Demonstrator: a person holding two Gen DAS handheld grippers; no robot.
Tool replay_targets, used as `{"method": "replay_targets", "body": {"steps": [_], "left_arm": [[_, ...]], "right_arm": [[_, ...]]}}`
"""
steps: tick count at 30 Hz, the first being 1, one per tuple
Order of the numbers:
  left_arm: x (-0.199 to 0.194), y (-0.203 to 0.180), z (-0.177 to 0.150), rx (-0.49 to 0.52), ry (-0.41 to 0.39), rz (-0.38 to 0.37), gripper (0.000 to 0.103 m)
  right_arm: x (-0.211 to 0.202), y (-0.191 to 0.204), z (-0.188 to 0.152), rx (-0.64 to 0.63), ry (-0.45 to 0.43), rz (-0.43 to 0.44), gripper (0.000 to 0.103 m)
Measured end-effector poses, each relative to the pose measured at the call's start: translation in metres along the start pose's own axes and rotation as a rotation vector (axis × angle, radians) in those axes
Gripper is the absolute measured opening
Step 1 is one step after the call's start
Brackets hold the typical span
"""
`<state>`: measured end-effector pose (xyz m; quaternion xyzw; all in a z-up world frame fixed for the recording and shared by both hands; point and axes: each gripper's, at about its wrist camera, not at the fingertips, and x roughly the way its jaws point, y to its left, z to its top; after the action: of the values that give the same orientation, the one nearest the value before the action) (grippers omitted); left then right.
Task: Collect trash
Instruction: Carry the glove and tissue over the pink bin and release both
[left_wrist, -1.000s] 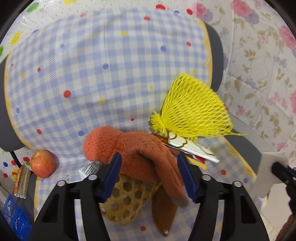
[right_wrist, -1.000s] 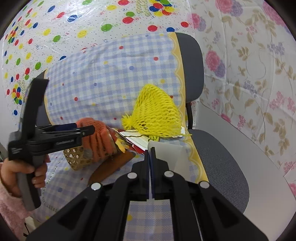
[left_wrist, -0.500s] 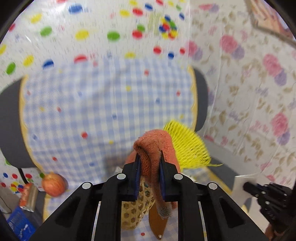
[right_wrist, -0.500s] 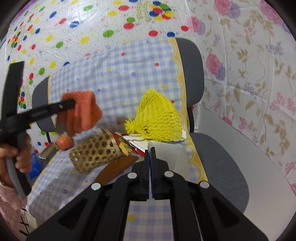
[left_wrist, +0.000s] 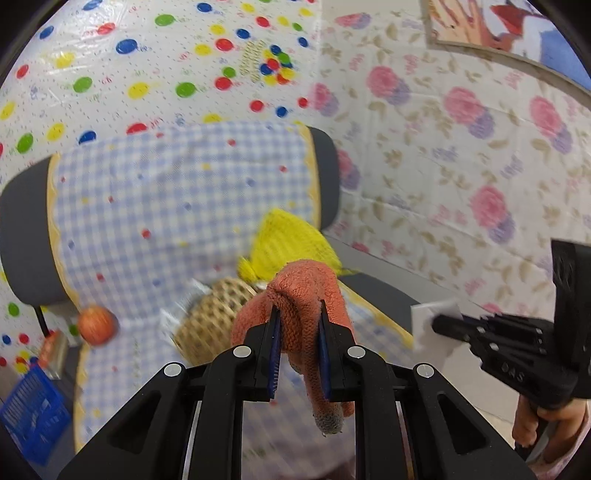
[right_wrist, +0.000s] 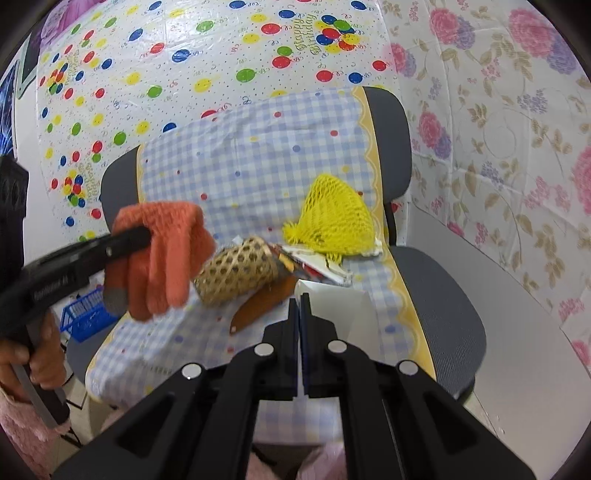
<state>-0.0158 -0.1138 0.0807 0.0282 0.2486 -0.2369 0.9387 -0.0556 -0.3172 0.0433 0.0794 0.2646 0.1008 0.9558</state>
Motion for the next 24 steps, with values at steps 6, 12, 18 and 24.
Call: {"method": "replay_targets", "body": {"steps": [6,12,18,24], "left_arm": [[-0.013,-0.031,-0.036,-0.002,0.020,-0.067,0.018],[-0.017,-0.069,-0.072,0.016,0.044,-0.148,0.018],[-0.011,-0.105,-0.106,0.050,0.086,-0.196,0.018],[-0.011,-0.127,-0.128,0.061,0.109,-0.240,0.018]], "right_arm": [[-0.026,-0.004,-0.031,0.016,0.041,-0.036,0.002],[-0.047,-0.013,-0.066,0.032,0.088,-0.093,0.002],[-0.068,-0.020,-0.097,0.040,0.107,-0.147,0.002],[-0.079,-0.035,-0.129,0.072,0.135,-0.191,0.002]]}}
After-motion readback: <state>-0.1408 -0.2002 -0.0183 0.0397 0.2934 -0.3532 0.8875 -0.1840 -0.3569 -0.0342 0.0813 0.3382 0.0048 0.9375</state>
